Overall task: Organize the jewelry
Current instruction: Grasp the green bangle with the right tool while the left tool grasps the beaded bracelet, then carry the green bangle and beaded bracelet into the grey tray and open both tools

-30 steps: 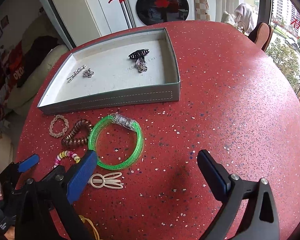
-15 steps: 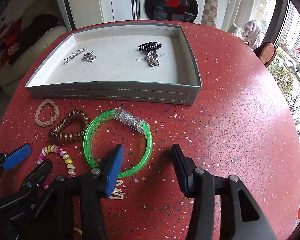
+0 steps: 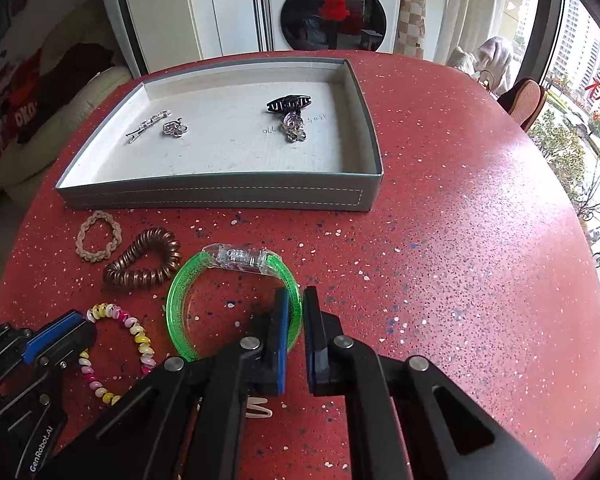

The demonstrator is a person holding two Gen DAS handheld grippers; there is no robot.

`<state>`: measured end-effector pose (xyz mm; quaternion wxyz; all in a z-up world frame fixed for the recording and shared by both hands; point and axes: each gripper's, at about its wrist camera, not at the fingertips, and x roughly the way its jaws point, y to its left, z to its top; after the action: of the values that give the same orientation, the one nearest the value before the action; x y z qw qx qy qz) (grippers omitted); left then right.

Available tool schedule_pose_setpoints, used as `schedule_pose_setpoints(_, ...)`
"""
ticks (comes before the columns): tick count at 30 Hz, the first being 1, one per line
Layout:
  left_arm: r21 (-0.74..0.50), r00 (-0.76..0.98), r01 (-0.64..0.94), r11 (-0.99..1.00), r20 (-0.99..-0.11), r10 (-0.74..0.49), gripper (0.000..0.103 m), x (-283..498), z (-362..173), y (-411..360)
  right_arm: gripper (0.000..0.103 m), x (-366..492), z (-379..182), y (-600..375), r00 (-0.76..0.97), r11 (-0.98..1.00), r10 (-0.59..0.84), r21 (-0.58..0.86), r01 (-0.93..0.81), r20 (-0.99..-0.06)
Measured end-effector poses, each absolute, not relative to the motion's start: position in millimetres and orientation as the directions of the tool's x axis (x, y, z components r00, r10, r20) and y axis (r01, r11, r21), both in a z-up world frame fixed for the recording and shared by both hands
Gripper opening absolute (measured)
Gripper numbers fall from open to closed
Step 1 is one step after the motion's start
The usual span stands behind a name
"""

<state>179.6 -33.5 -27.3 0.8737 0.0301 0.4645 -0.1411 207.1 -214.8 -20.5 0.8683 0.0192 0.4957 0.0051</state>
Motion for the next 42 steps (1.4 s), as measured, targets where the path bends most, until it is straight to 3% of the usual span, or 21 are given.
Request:
schedule_pose_setpoints(14, -0.153, 0.588, 0.264, 0.952, -0.757, -0.285, 0.027, 183.9, 12.8, -4.7, 0.008, 197.9, 13.1, -226.5, 0.556, 0.993, 0.100, 0.119, -0.003, -0.825)
schedule_pose_setpoints(25, -0.159, 0.641, 0.258, 0.953, -0.710, -0.292, 0.027, 233.7, 41.2, 3.1, 0.008, 233.1, 41.5, -220.6, 0.577, 0.990, 0.130, 0.136, -0.032, -0.806)
schedule_pose_setpoints(42, -0.128, 0.551, 0.229, 0.965, -0.800, -0.237, 0.027, 341.6, 0.7, 0.1, 0.008, 334.1, 4.9, -207.7, 0.494, 0.987, 0.148, 0.156, -0.026, -0.857)
